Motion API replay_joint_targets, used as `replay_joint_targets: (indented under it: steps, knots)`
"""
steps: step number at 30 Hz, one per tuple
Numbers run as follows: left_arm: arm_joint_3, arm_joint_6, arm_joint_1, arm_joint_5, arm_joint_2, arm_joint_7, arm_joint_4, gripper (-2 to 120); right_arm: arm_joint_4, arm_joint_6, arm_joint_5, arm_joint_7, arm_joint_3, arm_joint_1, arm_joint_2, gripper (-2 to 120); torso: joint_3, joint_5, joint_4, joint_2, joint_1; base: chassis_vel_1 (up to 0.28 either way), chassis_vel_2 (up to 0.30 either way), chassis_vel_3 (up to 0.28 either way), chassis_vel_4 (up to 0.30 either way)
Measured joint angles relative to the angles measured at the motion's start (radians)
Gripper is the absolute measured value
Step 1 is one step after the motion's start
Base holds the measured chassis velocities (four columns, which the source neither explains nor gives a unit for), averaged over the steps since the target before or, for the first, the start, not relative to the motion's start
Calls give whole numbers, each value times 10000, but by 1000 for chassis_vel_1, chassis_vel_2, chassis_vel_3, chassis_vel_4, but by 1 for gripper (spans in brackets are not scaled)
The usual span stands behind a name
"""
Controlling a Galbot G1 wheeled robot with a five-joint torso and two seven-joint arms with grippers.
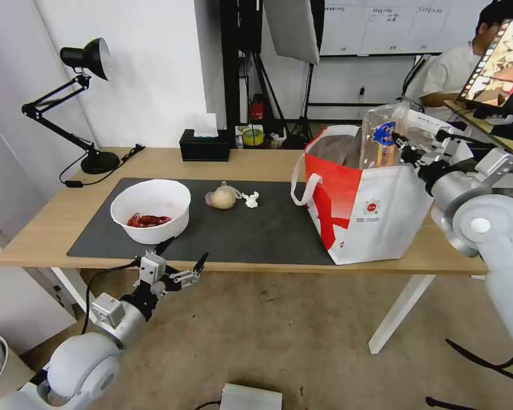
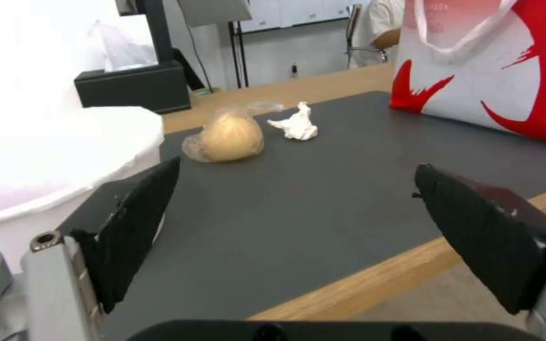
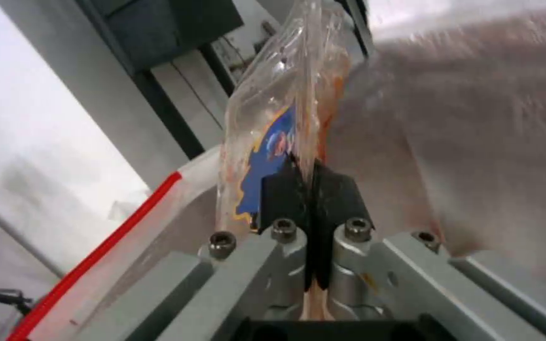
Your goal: Pick up the trash from the table and place it into the takeout bag.
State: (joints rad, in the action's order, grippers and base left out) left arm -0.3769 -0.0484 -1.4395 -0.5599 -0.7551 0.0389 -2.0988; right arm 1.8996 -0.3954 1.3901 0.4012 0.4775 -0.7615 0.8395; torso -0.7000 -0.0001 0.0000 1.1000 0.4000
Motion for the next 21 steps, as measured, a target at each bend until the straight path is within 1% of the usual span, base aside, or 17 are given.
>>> replay_joint_targets:
  steps: [1, 4, 9, 10, 11, 12, 13, 16, 17, 18, 20, 21]
  knots:
    - [0, 0, 0, 0, 0, 0, 0, 100, 0, 0, 0, 0, 0, 0, 0, 0, 0, 0, 0, 0, 0, 0, 0, 0, 0]
    - [80, 0, 111, -7, 36, -2, 82, 100, 54, -179, 666, 561, 21, 41, 85, 0, 0, 1, 0, 0, 0, 0, 0, 0, 0]
    - [174, 0, 250, -16, 65, -5, 197, 100, 58, -353, 988, 807, 23, 222, 139, 0, 0, 0, 0, 0, 0, 0, 0, 0, 0]
    - [185, 0, 269, -19, 68, -6, 211, 100, 58, -393, 1005, 811, 23, 268, 140, 2, 0, 0, 0, 0, 0, 0, 0, 0, 0]
    - [198, 0, 291, -23, 76, -6, 224, 100, 56, -456, 1014, 821, 19, 337, 140, 8, 0, 1, 0, 0, 0, 0, 0, 0, 0]
    - [203, 0, 302, -27, 83, -7, 232, 100, 53, -516, 1014, 821, 15, 375, 139, 11, 0, 0, 0, 0, 0, 0, 0, 0, 0]
    - [203, 0, 302, -27, 83, -7, 232, 100, 53, -516, 1014, 821, 15, 375, 139, 11, 0, 0, 0, 0, 0, 0, 0, 0, 0]
    - [190, 11, 298, -57, 142, -12, 229, 100, 52, -693, 1012, 812, -5, 442, 133, 26, 0, 0, 0, 0, 0, 0, 0, 0, 0]
    - [190, 11, 298, -57, 142, -12, 229, 100, 52, -693, 1012, 812, -5, 442, 133, 26, 0, 0, 0, 0, 0, 0, 0, 0, 0]
    - [177, 12, 295, -64, 159, -13, 225, 100, 50, -723, 1024, 810, -10, 455, 135, 29, 0, 1, 0, 0, 0, 0, 0, 0, 0]
    - [126, 15, 292, -92, 231, -18, 206, 100, 26, -830, 1084, 832, -20, 526, 184, 41, 0, 1, 0, 0, 0, 0, 0, 0, 0]
    - [126, 15, 292, -92, 231, -18, 206, 100, 26, -830, 1084, 832, -20, 526, 184, 41, 0, 1, 0, 0, 0, 0, 0, 0, 0]
